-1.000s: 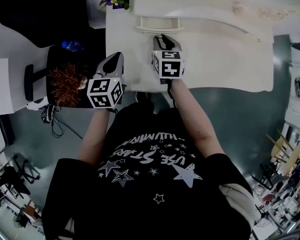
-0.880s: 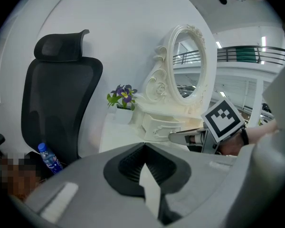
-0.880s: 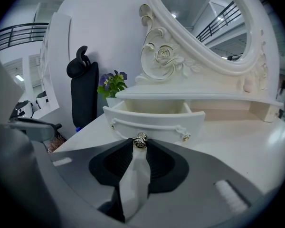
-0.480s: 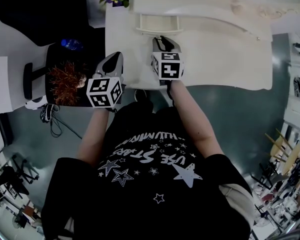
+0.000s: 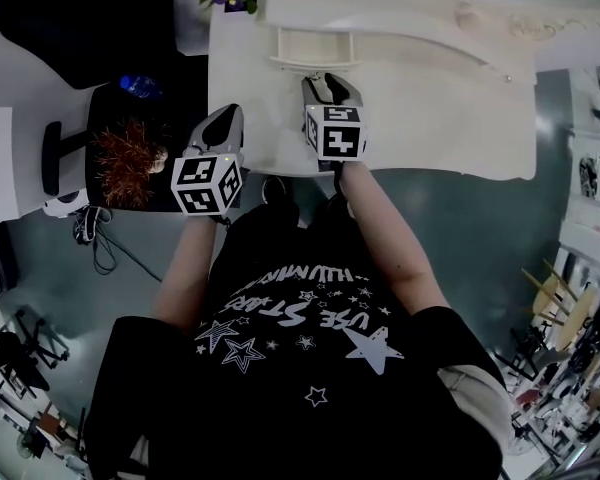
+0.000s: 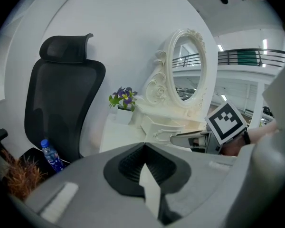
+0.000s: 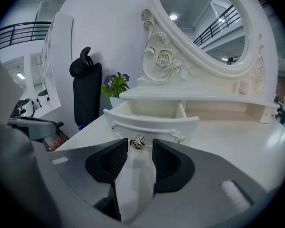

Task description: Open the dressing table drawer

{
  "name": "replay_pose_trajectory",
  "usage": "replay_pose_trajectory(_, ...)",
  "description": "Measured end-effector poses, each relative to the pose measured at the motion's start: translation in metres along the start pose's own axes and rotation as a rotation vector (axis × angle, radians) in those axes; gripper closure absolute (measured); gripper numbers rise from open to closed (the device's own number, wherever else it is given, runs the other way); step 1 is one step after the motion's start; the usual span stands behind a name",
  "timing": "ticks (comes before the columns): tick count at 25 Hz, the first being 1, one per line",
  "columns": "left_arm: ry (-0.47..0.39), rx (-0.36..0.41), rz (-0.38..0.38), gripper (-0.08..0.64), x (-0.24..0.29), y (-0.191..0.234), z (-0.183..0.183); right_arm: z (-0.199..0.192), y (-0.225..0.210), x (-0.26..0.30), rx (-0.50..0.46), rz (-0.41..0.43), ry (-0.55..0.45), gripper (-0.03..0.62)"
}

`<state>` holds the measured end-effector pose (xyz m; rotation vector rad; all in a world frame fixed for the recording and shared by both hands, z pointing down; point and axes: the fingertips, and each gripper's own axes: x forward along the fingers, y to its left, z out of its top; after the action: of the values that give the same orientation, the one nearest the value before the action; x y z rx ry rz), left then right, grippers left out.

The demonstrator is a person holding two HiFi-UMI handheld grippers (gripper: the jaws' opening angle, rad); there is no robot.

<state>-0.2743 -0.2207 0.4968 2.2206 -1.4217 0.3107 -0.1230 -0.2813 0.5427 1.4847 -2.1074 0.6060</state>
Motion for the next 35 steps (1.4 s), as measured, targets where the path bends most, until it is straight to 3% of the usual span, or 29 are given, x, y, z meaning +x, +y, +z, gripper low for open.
replay_pose_trajectory(11,-0.049,-0.003,0.109,0.558,-0.020,-0.018,0.013,0.021,-0.021,-0.044,-0.072,0.063,-0.066,0.396)
replay_pose_trajectory(25,-0.180,-0.068,0.344,0.558,-0.042,-0.125,0.005,0.043,-0.084,-0.113,-0.200,0.303,-0.186,0.465)
replay_pose_trajectory(29,-0.201,-0.077,0.391,0.558,-0.046,-0.169,-0.009,0.033,-0.105,-0.140,-0.228,0.371,-0.207,0.564)
replay_pose_trajectory(35,-0.213,-0.120,0.463,0.558,-0.060,-0.227,-0.041,0.003,-0.125,-0.179,-0.322,0.483,-0.179,0.565)
